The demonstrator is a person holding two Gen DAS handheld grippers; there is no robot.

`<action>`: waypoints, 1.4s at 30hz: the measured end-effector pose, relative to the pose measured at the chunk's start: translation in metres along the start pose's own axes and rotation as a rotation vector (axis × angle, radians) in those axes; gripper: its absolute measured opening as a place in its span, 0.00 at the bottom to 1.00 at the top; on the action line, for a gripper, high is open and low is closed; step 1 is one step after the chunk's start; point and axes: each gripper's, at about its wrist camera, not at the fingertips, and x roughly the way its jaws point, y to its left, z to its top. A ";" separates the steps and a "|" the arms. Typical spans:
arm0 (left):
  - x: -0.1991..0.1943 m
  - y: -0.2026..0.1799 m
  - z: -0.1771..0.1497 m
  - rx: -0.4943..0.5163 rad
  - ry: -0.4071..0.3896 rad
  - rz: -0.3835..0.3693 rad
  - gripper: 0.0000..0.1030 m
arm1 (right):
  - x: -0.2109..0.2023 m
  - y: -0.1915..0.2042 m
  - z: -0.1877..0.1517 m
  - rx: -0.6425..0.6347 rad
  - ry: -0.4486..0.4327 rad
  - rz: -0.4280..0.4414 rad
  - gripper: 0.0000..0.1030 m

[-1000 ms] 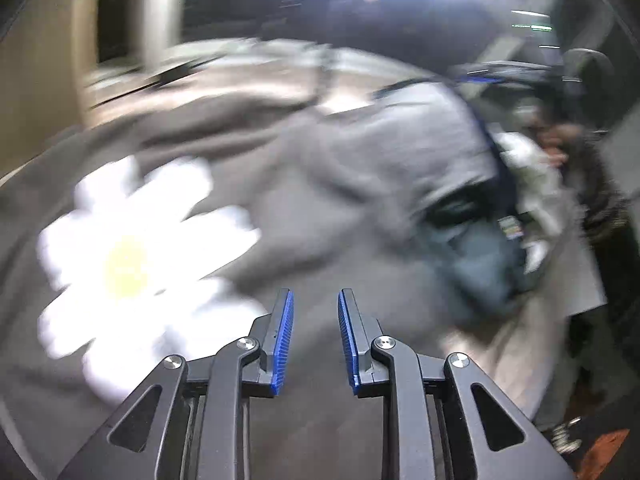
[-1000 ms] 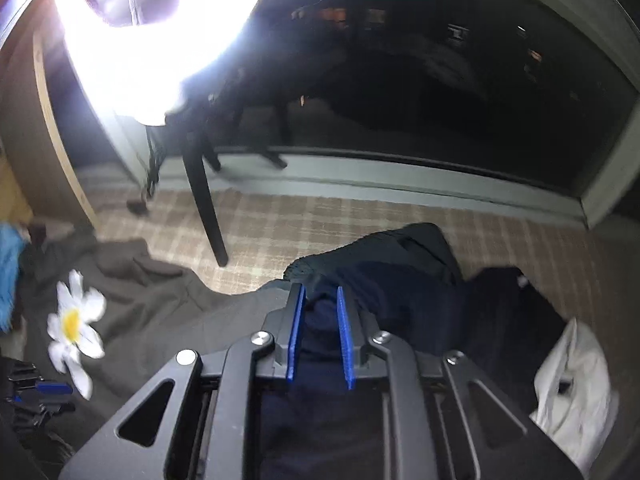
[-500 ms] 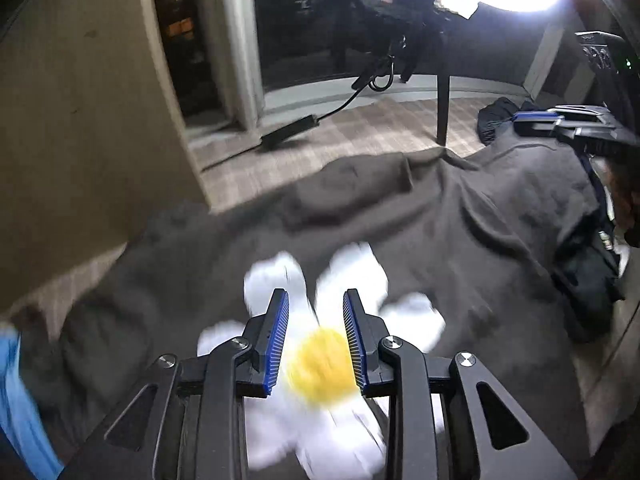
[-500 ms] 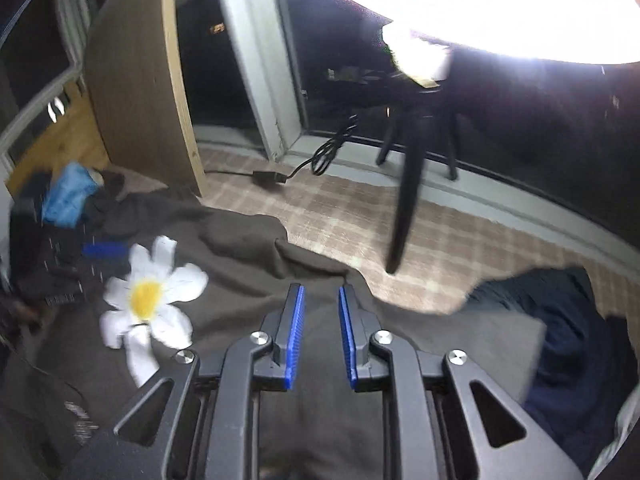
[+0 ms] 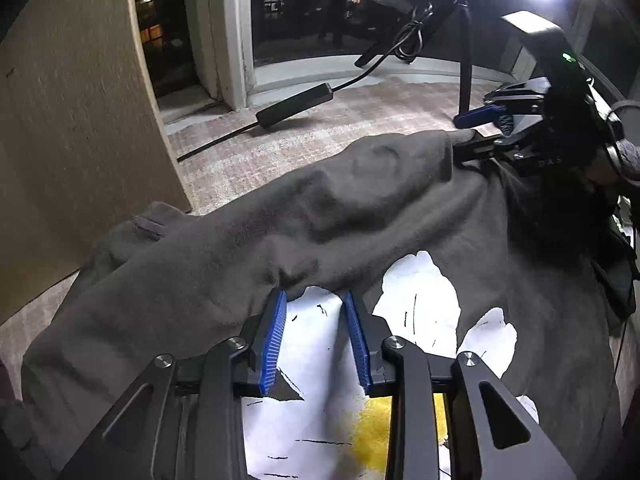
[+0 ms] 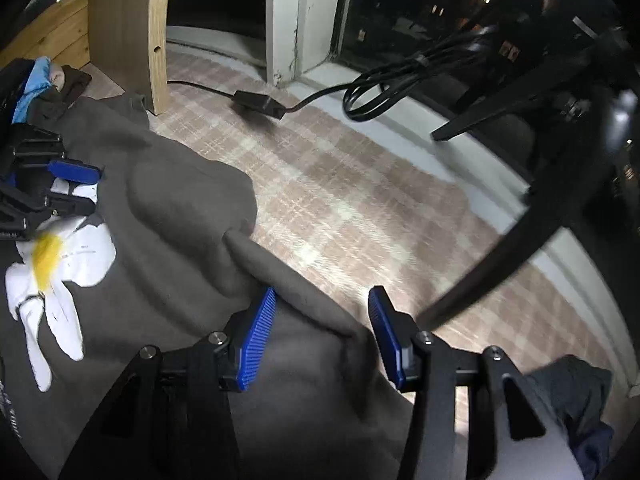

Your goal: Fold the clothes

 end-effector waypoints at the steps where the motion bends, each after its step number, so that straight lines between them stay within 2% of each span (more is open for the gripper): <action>1: 0.000 -0.001 -0.001 0.003 -0.009 -0.005 0.36 | 0.000 0.000 0.000 0.003 0.007 0.008 0.18; 2: 0.000 -0.002 -0.002 0.005 -0.018 -0.010 0.37 | -0.001 0.001 -0.001 0.003 0.011 0.010 0.04; 5: -0.001 -0.003 -0.005 0.009 -0.038 -0.018 0.38 | -0.025 -0.014 -0.010 0.152 -0.086 -0.029 0.04; 6: -0.001 -0.002 -0.005 0.009 -0.041 -0.020 0.38 | -0.028 -0.018 -0.013 0.184 -0.086 -0.030 0.04; 7: -0.001 -0.002 -0.006 0.009 -0.044 -0.022 0.39 | -0.028 -0.018 -0.015 0.195 -0.075 -0.034 0.08; 10: -0.002 0.000 -0.005 -0.007 -0.037 -0.031 0.39 | -0.022 -0.008 -0.017 0.134 0.001 -0.143 0.41; 11: -0.005 0.002 -0.005 -0.018 -0.027 -0.024 0.39 | -0.019 -0.004 -0.017 0.110 0.028 -0.183 0.41; 12: -0.009 0.006 -0.005 -0.031 -0.016 -0.006 0.38 | -0.023 -0.003 -0.018 0.122 0.019 -0.182 0.41; 16: -0.059 0.033 -0.019 -0.087 -0.063 0.094 0.38 | -0.037 0.000 -0.022 0.149 0.002 -0.145 0.41; 20: -0.119 0.073 -0.048 -0.185 -0.078 0.221 0.39 | -0.049 0.003 -0.028 0.171 -0.009 -0.110 0.43; 25: -0.179 0.110 -0.088 -0.267 -0.050 0.356 0.40 | -0.064 0.007 -0.034 0.197 -0.023 -0.067 0.43; 27: -0.195 0.113 -0.102 -0.274 -0.053 0.357 0.40 | -0.071 0.009 -0.036 0.208 -0.028 -0.049 0.43; 31: -0.218 0.110 -0.136 -0.276 -0.035 0.345 0.47 | -0.107 0.043 -0.041 0.228 -0.104 0.040 0.43; 34: -0.217 0.105 -0.156 -0.321 -0.031 0.272 0.47 | -0.129 0.065 -0.041 0.246 -0.151 0.114 0.45; 36: -0.210 0.094 -0.166 -0.307 -0.023 0.257 0.47 | -0.139 0.083 -0.034 0.241 -0.172 0.171 0.45; 39: -0.202 0.089 -0.166 -0.305 -0.039 0.258 0.47 | -0.142 0.126 0.003 0.148 -0.190 0.200 0.45; 42: -0.193 0.094 -0.152 -0.290 -0.065 0.275 0.46 | -0.128 0.169 0.046 0.097 -0.185 0.239 0.45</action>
